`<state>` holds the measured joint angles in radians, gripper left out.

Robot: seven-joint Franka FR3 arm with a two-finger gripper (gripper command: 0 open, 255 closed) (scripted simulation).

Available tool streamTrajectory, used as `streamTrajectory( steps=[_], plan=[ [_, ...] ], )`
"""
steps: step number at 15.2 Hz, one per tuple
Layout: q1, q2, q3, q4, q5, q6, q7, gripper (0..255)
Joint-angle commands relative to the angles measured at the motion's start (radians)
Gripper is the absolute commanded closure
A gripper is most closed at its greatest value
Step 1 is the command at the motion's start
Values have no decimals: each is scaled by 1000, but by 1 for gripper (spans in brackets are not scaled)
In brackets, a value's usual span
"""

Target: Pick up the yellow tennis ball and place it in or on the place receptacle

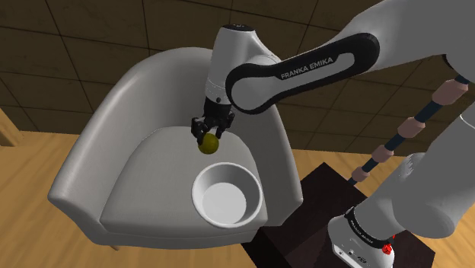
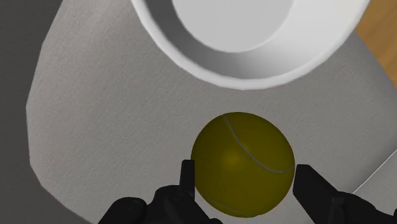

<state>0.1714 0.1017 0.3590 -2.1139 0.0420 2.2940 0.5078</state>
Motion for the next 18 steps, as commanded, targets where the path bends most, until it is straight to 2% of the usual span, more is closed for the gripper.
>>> streamTrajectory(
  steps=[1, 8, 13, 18],
  plan=[
    [-1, -15, 1, 11, 6, -26, -2, 255],
    [-4, -53, 1, 54, 19, -104, -7, 255],
    [5, -261, 3, -154, 110, -95, -49, 255],
    [41, -477, -12, -335, 190, -125, -81, 255]
  ],
)
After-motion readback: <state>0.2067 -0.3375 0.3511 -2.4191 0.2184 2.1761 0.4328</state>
